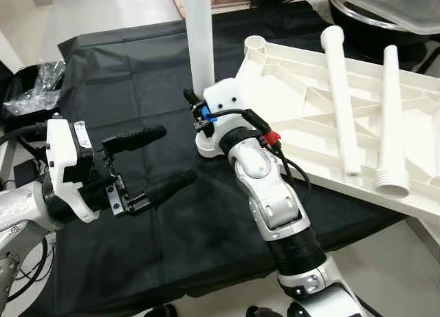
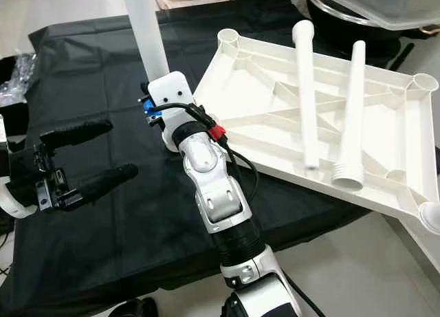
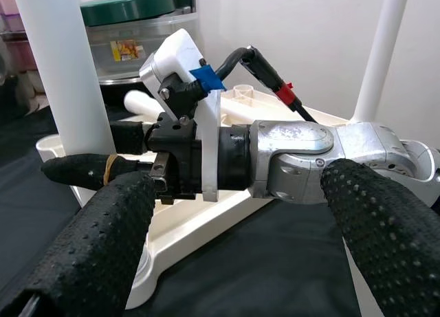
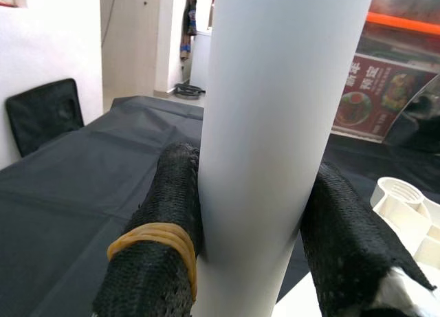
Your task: Building children table
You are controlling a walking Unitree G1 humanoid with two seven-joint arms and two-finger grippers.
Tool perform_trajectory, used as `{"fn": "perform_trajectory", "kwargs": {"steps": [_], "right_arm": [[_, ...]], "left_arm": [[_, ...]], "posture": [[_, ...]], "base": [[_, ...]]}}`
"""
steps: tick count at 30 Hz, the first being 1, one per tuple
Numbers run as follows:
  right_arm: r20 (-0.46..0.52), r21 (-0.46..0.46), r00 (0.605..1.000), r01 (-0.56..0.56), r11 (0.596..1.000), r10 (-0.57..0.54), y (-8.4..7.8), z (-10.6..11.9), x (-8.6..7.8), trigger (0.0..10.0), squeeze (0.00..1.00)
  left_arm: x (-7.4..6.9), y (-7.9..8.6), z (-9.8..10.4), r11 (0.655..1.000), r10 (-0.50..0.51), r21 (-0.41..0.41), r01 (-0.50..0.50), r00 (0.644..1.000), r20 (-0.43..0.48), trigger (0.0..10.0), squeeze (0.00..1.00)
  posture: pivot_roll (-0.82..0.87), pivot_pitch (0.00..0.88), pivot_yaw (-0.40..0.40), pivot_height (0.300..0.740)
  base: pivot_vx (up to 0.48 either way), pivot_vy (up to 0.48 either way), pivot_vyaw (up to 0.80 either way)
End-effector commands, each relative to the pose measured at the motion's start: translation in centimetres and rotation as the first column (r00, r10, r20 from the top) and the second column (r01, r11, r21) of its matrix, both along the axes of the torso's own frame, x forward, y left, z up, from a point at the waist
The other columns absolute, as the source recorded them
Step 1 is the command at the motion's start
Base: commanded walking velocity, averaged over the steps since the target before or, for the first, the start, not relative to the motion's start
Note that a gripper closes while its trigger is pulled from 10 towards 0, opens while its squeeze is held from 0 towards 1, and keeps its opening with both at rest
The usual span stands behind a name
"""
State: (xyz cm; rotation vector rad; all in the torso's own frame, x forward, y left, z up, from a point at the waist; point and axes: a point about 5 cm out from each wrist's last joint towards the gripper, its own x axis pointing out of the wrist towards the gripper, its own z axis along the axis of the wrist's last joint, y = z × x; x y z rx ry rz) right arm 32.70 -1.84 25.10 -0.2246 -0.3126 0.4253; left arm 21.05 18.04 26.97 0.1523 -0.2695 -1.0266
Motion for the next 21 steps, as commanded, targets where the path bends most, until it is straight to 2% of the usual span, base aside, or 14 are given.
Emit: {"fn": "perform_trajectory", "kwargs": {"steps": [1,4,5,9,10,16,18,21], "right_arm": [[-0.157,-0.064,0.988,-0.007,0.998,-0.003,0.8,-3.6,0.0,0.0,0.0],[-0.162,-0.055,0.986,0.022,0.998,-0.031,0.7,-3.5,-0.2,0.0,0.0],[-0.166,-0.055,0.985,0.028,0.998,-0.037,0.5,-3.4,-0.2,10.0,0.0],[-0.172,-0.065,0.984,0.032,0.997,-0.043,-0.2,-3.1,0.2,10.0,0.0],[-0.167,-0.067,0.985,0.036,0.997,-0.047,-0.5,-3.0,0.4,10.0,1.0],[-0.115,-0.034,0.993,0.033,0.999,-0.036,-1.7,-1.8,0.9,10.0,1.0],[-0.091,-0.022,0.995,0.039,0.999,-0.041,-2.9,-1.4,1.0,10.0,1.0],[-0.084,-0.018,0.995,0.047,0.999,-0.048,-3.4,-1.3,1.0,10.0,1.0]], "left_arm": [[0.1,0.0,-0.3,1.0,0.002,0.017,-0.002,1.0,-0.004,10.0,0.0],[0.2,-0.2,-0.3,1.0,-0.001,0.016,0.001,1.0,-0.004,10.0,0.0],[0.2,-0.2,-0.3,1.0,-0.002,0.017,0.002,1.0,-0.002,10.0,0.0],[0.2,-0.2,-0.3,1.0,-0.002,0.017,0.002,1.0,0.001,10.0,0.0],[0.2,-0.2,-0.3,1.0,-0.002,0.016,0.002,1.0,0.001,10.0,0.0],[0.2,-0.3,-0.3,1.0,-0.004,0.015,0.004,1.0,0.0,10.0,0.0],[0.2,-0.3,-0.4,1.0,-0.008,0.016,0.008,1.0,-0.003,10.0,0.0],[0.3,-0.3,-0.4,1.0,-0.009,0.016,0.009,1.0,-0.003,10.0,0.0]], "posture": [[0.03,0.192,-0.016,0.74],[0.02,0.19,-0.016,0.74],[0.02,0.186,-0.018,0.74],[0.02,0.181,-0.017,0.74],[0.02,0.181,-0.016,0.74],[0.02,0.184,-0.01,0.74],[0.02,0.183,-0.01,0.74],[0.01,0.183,-0.009,0.74]], "base": [[0.0,0.0,0.0],[0.0,0.0,0.0],[0.0,0.0,0.0],[0.0,0.0,0.0],[0.0,0.0,0.0],[0.0,0.0,0.0],[0.0,0.0,0.0],[0.0,0.0,0.0]]}}
